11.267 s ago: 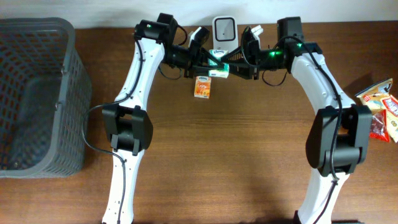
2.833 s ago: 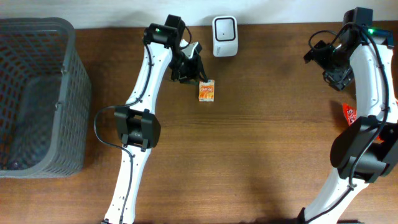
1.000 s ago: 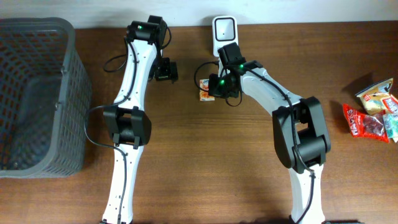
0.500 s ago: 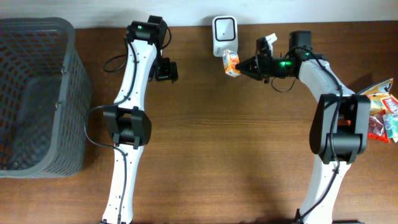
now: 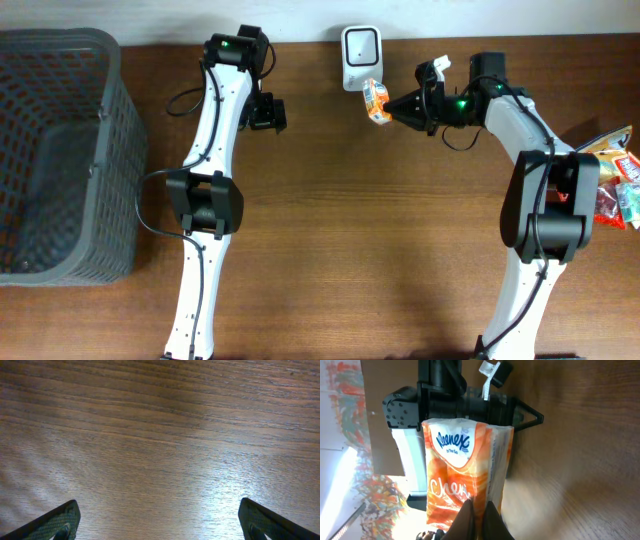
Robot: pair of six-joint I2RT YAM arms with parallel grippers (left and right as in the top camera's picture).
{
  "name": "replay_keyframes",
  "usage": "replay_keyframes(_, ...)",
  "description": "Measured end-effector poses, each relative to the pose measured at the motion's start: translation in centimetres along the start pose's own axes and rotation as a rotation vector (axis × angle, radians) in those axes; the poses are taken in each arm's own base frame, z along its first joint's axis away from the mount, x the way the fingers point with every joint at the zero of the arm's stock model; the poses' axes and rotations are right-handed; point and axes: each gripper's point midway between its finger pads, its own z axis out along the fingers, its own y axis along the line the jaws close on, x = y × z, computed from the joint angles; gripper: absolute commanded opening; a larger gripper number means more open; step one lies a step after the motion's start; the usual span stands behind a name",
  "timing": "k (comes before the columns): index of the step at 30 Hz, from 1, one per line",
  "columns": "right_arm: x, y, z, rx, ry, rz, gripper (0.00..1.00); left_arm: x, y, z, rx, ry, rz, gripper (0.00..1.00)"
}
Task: Scan the item barcode
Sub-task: 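Lift the orange box and hold it at the scanner with the right gripper, then carry the orange box right and drop it on the snack pile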
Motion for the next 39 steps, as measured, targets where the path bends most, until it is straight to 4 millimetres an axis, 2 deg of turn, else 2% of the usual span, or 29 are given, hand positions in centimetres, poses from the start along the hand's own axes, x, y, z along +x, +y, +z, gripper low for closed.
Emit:
replay_keyframes(16,0.0,0.1,0.0,-0.004,0.0,-0.37,0.04,0.0,0.0,0.0,0.0,0.0,0.0,0.99)
replay_keyframes(22,0.0,0.1,0.0,-0.004,0.0,-0.384,0.04,0.0,0.0,0.0,0.0,0.0,0.0,0.99)
replay_keyframes(27,-0.5,0.0,0.0,0.01,-0.005,-0.302,0.04,0.0,0.0,0.0,0.0,-0.001,0.0,0.99)
replay_keyframes(29,-1.4,-1.8,-0.1,0.119,-0.039,-0.152,0.04,0.0,0.0,0.0,0.001,-0.002,0.0,0.99)
replay_keyframes(31,-2.3,-4.3,-0.7,0.299,-0.106,-0.015,0.04,-0.1,0.0,0.0,0.001,-0.003,0.0,0.99)
replay_keyframes(33,-2.8,-5.3,-1.6,0.536,-0.171,0.048,0.04,-0.1,0.0,0.0,0.001,-0.002,0.0,0.99)
replay_keyframes(34,-3.2,-4.9,-1.8,0.654,-0.2,0.029,0.04,-0.1,0.0,0.0,0.001,-0.003,0.0,0.99)
replay_keyframes(35,-4.2,-3.3,-1.6,0.794,-0.246,-0.054,0.04,-0.1,0.0,0.0,0.001,-0.003,0.0,0.99)
replay_keyframes(37,-6.5,0.5,-0.3,1.002,-0.334,-0.272,0.04,-0.1,0.0,0.0,0.001,-0.003,0.0,0.99)
replay_keyframes(39,-8.1,3.7,2.0,1.231,-0.435,-0.53,0.04,-0.1,0.0,0.0,0.001,-0.003,0.0,0.99)
